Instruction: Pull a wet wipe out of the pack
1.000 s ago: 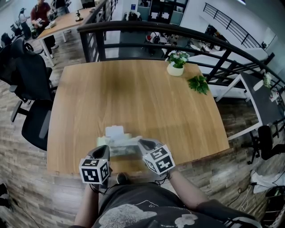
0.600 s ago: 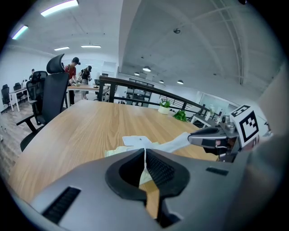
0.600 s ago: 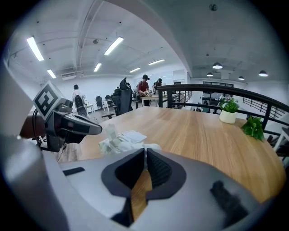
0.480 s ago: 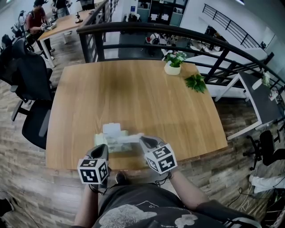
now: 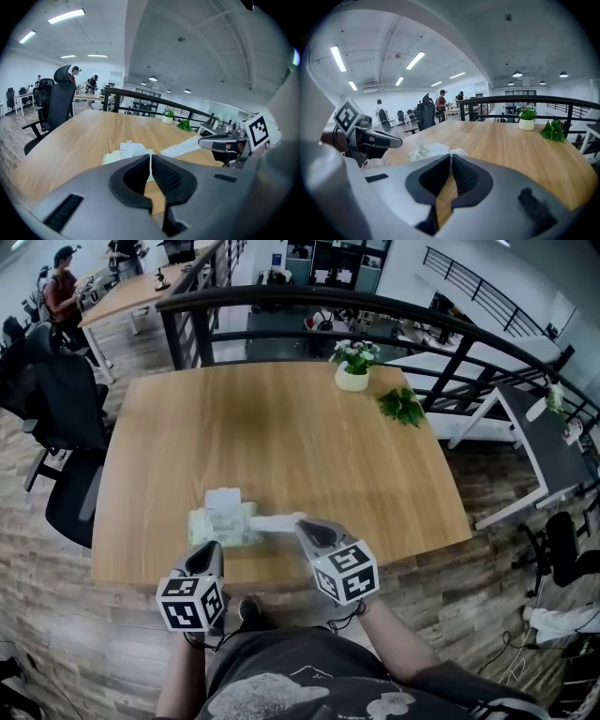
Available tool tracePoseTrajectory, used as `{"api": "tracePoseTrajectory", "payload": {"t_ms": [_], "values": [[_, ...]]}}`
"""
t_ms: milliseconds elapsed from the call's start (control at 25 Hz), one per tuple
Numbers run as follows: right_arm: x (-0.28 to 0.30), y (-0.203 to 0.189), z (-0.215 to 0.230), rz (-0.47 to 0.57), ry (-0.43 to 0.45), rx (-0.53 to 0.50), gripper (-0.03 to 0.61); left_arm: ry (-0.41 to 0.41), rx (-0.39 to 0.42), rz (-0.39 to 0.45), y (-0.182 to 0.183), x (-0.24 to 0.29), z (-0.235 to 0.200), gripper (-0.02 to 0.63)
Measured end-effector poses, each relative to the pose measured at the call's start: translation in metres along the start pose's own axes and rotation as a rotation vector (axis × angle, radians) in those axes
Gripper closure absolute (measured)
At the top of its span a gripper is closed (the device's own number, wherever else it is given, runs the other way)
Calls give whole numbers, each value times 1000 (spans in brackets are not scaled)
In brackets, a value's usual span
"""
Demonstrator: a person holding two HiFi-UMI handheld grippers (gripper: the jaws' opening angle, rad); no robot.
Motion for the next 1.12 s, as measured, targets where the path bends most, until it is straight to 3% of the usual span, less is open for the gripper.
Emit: {"api": "tracePoseTrajectory", "payload": {"t_ms": [560,1120], "values": [[-65,-18,14,29,21,-63,546,21,-8,74,-17,-23,53,594],[-114,-42,20,78,61,-23,546,55,-4,96,-42,-55,101,594]]}}
Point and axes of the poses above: the fingertips, and each gripper's own axes: x forward along the fingers, z to its right, y out of its top, the point moved 10 cm from there along -x, backward along the fingers, and after that the axes turned 10 degrees about -y, right-handed, at the moved point
